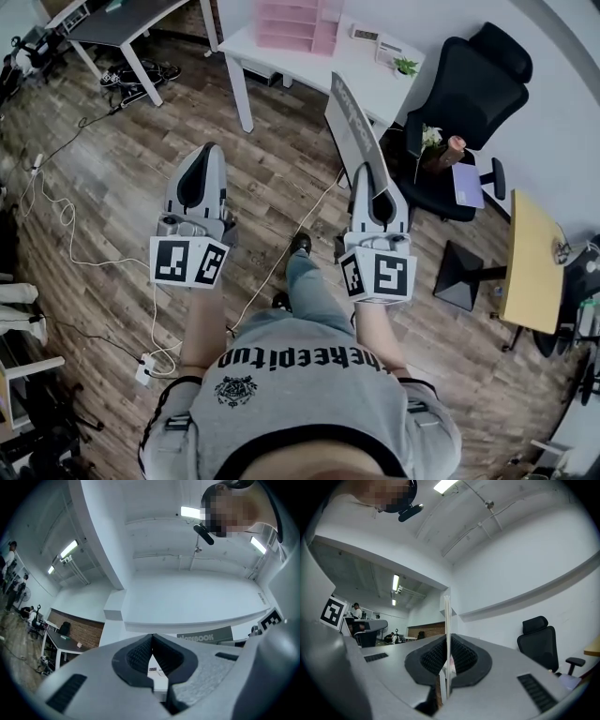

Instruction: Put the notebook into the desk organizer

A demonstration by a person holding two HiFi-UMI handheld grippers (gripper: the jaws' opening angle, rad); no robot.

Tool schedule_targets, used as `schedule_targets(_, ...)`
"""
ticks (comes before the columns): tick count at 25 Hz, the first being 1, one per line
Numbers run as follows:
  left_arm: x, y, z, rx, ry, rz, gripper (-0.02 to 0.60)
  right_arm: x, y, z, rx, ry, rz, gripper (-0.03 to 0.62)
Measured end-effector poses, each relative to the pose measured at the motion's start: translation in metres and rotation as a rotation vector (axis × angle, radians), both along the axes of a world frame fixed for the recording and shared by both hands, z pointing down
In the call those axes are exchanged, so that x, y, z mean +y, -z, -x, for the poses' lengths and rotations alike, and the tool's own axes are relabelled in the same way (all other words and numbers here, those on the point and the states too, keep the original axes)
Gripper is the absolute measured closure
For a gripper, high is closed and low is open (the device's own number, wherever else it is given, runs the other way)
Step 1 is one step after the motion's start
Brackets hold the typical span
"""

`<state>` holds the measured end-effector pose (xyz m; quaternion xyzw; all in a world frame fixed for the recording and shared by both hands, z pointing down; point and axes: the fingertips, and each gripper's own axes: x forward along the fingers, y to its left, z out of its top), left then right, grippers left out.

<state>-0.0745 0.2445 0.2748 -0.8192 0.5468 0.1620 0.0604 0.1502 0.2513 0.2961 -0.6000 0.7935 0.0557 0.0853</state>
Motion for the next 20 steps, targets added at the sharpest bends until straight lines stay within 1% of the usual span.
schedule_targets(7, -0.05, 0.001, 0.015, 0.007, 0.024, -0.006, 0.577, -0.057, 0.001, 0.016, 0.002, 0.026, -0.005, 0.585)
schedule_targets(14, -0.12, 0.016, 0.027, 0.01, 0.057, -0.024, 0.577, -0.134, 0.017, 0.027, 0.002, 0.059, -0.033, 0.585)
schedule_targets(20, -0.174, 0.025, 0.024, 0.011, 0.06, -0.032, 0.577, -0.191, 0.025, 0.025, 0.004, 0.065, -0.04, 0.585)
